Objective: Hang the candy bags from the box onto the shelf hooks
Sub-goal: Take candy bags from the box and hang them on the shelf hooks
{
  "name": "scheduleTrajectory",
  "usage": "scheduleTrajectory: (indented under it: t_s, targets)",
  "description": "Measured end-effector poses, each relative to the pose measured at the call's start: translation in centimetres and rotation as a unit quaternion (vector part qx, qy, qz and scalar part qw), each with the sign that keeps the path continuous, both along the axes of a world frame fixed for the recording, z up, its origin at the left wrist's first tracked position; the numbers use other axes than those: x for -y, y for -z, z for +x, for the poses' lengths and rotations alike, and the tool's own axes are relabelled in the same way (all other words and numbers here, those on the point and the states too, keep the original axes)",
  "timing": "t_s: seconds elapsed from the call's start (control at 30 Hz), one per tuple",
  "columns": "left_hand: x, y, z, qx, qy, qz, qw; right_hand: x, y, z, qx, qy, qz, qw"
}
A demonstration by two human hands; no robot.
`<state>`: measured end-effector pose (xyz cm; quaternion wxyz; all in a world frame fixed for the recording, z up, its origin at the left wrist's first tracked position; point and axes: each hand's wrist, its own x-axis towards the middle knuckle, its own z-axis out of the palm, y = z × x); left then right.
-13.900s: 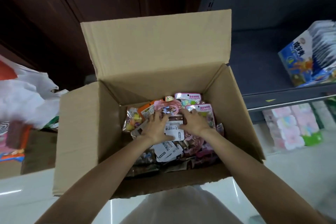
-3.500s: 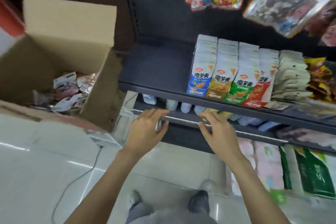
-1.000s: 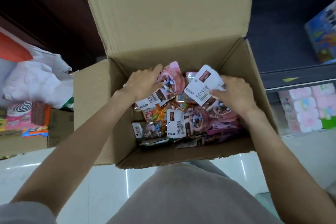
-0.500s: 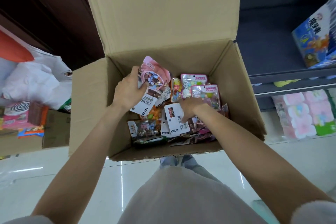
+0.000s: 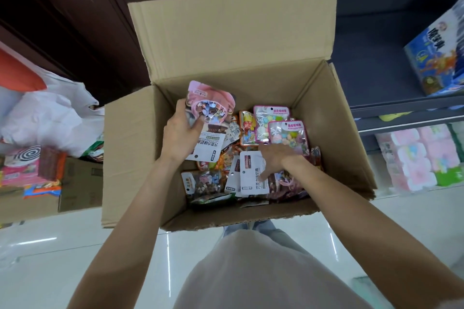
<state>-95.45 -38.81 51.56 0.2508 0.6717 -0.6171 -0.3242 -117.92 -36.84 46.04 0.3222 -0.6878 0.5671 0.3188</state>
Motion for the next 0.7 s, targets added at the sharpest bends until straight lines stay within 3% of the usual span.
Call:
scheduleTrajectory:
  t_s: [0.07,0.17,0.27,0.33,0.4,0.5,0.6,0.7]
  targets:
    - [0.0,0.1,0.1,-0.054,-0.026,0.025,0.998,-0.5,-1.8,-0.3,0.03,0.023,-0.017,0.999]
    - [-0.3,-0.1,0.1,-0.15,-0.075,0.026,0.986,-1.7,-5.7,-1.1,0.062,0.092,-0.116,0.987]
    - [-1.1,-1.3,-0.5,-0.247,-0.132,0.0,0.96,-3.5,-9.4,-3.5,0.135,0.188,-0.239,0.943]
    - [-1.7,-2.0,-1.0,-0.289,-0.151,-0.023,0.945,-4.9,-11.9,-5.4,0.24,0.303,-0.298,0.873]
    - [-2.5,-2.9,-1.8,-0.307,-0.151,-0.049,0.938,-6.3,-14.0,-7.3,0.367,0.411,-0.323,0.769]
    - [-3.9,-4.9,-4.5,-0.304,-0.12,-0.093,0.941,-8.3,-15.5,-10.2,0.498,0.483,-0.316,0.648]
    - [-5.7,-7.1,-9.2,-0.268,-0.044,-0.124,0.954,-10.0,-16.0,-13.2,0.568,0.51,-0.302,0.571]
    - [-7.8,-9.6,-15.2,-0.265,0.045,-0.103,0.957,-11.8,-16.3,-16.8,0.591,0.513,-0.309,0.54]
